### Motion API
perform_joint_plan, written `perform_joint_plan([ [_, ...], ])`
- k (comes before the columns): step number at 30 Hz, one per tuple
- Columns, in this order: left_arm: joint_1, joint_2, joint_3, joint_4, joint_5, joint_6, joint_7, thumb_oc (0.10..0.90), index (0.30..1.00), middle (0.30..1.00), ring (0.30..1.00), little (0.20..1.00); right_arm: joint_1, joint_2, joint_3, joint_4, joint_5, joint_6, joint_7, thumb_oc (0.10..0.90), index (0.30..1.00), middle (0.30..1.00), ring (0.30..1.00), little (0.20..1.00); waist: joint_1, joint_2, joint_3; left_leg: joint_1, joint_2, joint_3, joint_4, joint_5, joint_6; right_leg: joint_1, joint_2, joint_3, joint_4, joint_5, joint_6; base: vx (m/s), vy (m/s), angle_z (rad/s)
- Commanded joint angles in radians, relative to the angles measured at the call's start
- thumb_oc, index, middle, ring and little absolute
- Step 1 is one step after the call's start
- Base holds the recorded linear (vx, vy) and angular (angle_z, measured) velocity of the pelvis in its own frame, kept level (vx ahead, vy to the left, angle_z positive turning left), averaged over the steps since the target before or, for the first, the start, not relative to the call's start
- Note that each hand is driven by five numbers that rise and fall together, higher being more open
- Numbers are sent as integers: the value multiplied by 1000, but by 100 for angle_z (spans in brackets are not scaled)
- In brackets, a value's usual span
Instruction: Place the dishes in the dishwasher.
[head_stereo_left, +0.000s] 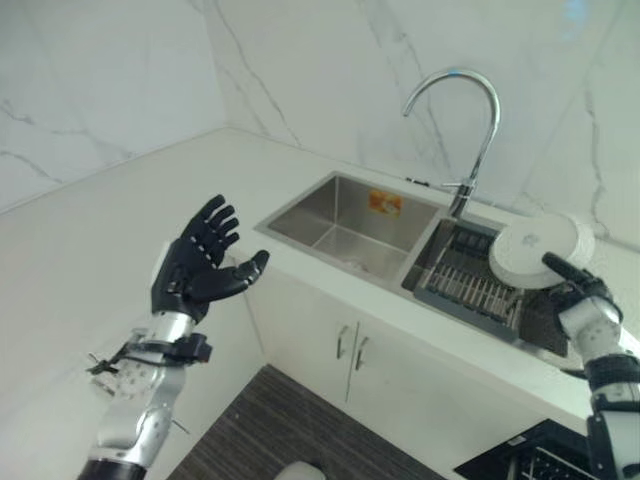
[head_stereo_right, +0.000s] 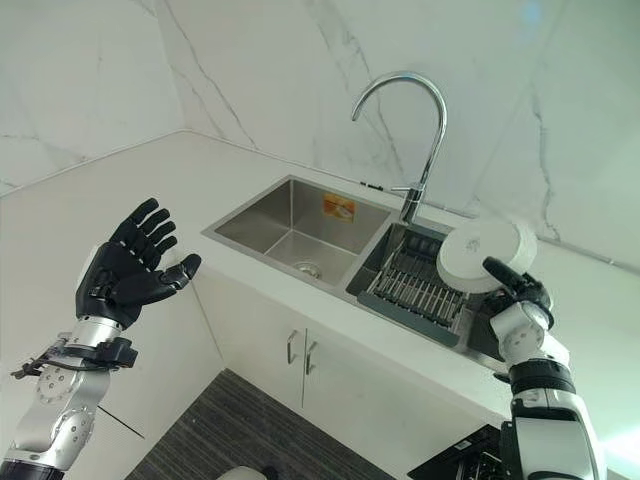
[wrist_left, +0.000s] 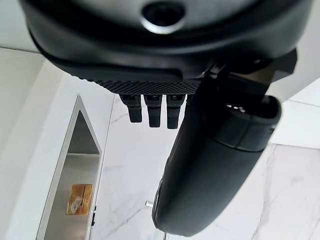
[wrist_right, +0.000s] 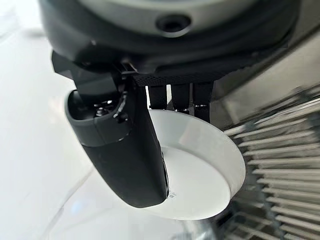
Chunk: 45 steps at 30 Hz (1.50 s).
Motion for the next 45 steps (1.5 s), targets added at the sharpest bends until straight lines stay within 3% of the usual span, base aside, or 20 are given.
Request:
perform_joint_plan([
  [1,-74,17,41,-123,-1,-138,-36,800,900,900,900,900,-171,-102,26,-133,-111,-173,30,400,300,300,300,300,-12,-26,-46,33,34,13,178,-248,-25,54,25,51,-94,26,44,-25,54,-18],
  [8,-88,3,17,-149,4,-134,-54,800,900,900,900,900,-122,-88,32,-300,-220,-177,1,400,300,300,300,300,-50,-24,-41,31,33,54,178,-256,-13,34,19,80,-94,35,52,-37,86,-20],
  [13,-82,-13,-13,-170,-45,-69,-214,800,900,900,900,900,-36,-48,-6,-483,-238,-206,4,400,300,300,300,300,-91,-20,-32,35,26,83,178,-266,1,21,17,110,-94,44,58,-14,101,-18],
  [15,-83,-29,-39,-187,-120,33,-350,800,900,900,900,900,0,-17,-19,-557,-245,-244,13,400,300,300,300,300,-108,-16,-27,35,26,99,178,-270,7,15,16,124,-94,49,62,-2,126,-25],
  [17,-78,-43,-95,-203,-178,191,-584,800,900,900,900,900,67,21,-36,-661,-246,-277,23,400,300,300,300,300,-137,-9,-22,37,29,125,178,-275,14,2,15,146,-94,58,68,7,176,-31],
  [18,-66,-39,-142,-228,-183,239,-673,800,900,900,900,900,110,37,-48,-706,-214,-302,53,400,300,300,300,300,-160,-3,-20,40,33,145,178,-279,18,-7,16,163,-94,65,73,24,152,-42],
  [19,-63,-36,-149,-231,-193,244,-689,800,900,900,900,900,118,38,-51,-711,-208,-311,55,400,300,300,300,300,-161,-2,-20,41,34,149,178,-280,18,-8,16,167,-94,66,74,77,259,-71],
  [20,-63,-16,-211,-280,-294,356,-809,800,900,900,900,900,177,77,-48,-755,-219,-393,77,400,300,300,300,300,-194,7,-17,45,43,189,178,-288,24,-27,16,192,-94,76,85,73,228,-70],
  [22,-66,-28,-275,-293,-317,392,-871,800,900,900,900,900,189,97,-38,-785,-223,-409,94,400,300,300,300,300,-214,7,-8,43,46,206,178,-293,27,-41,23,205,-94,79,87,44,175,-63],
  [24,-71,-42,-322,-300,-329,422,-885,800,900,900,900,900,180,104,-29,-785,-176,-414,136,400,300,300,300,300,-225,2,0,39,49,218,178,-299,27,-55,23,201,-94,84,90,-27,35,-80],
  [27,-62,-83,-362,-292,-281,487,-891,800,900,900,900,900,133,133,-2,-812,-112,-412,228,400,300,300,300,300,-204,-11,21,53,80,310,178,-312,15,-68,-39,45,-94,124,112,-134,-115,-146],
  [28,-58,-73,-383,-258,-228,523,-921,800,900,900,900,900,91,143,40,-827,-110,-432,258,400,300,300,300,300,-201,-11,24,64,101,369,178,-313,24,-72,-92,0,-94,154,131,-202,-193,-270],
  [29,-59,-69,-389,-251,-222,524,-925,800,900,900,900,900,89,141,43,-829,-108,-438,262,400,300,300,300,300,-203,-9,24,64,102,371,178,-311,27,-72,-95,7,-94,156,133,-229,-342,-240],
  [30,-75,-55,-409,-192,-192,528,-981,800,900,900,900,900,130,122,29,-842,-87,-508,305,400,300,300,300,300,-231,6,31,35,91,334,178,-273,47,-66,-81,122,-94,178,145,-109,-228,-59],
  [33,-91,-51,-429,-146,-172,532,-1020,800,900,900,900,900,186,132,-13,-868,-63,-561,367,400,300,300,300,300,-245,6,38,7,96,310,178,-240,32,-76,-70,147,-94,167,143,-60,-334,50],
  [38,-90,-91,-449,-72,-162,587,-966,800,900,900,900,900,208,170,-44,-903,-77,-526,365,400,300,300,300,300,-258,14,34,32,150,327,178,-238,-9,-70,-59,147,-94,136,137,79,-254,-16],
  [42,-64,-123,-497,-4,-129,583,-917,800,900,900,900,900,162,149,-20,-884,-138,-537,282,400,300,300,300,300,-263,11,22,63,176,342,178,-237,-24,-47,-48,138,-94,117,118,123,-206,-23],
  [44,9,-145,-483,56,-112,573,-852,800,900,900,900,900,189,131,-53,-874,-274,-545,161,400,300,300,300,300,-270,19,14,65,198,354,178,-231,-39,-44,-38,126,-94,109,108,72,-185,3],
  [45,38,-160,-463,110,-123,539,-766,800,900,900,900,900,226,128,-74,-886,-342,-539,109,400,300,300,300,300,-275,23,11,62,204,358,178,-227,-43,-44,-34,125,-94,106,105,28,-98,0],
])
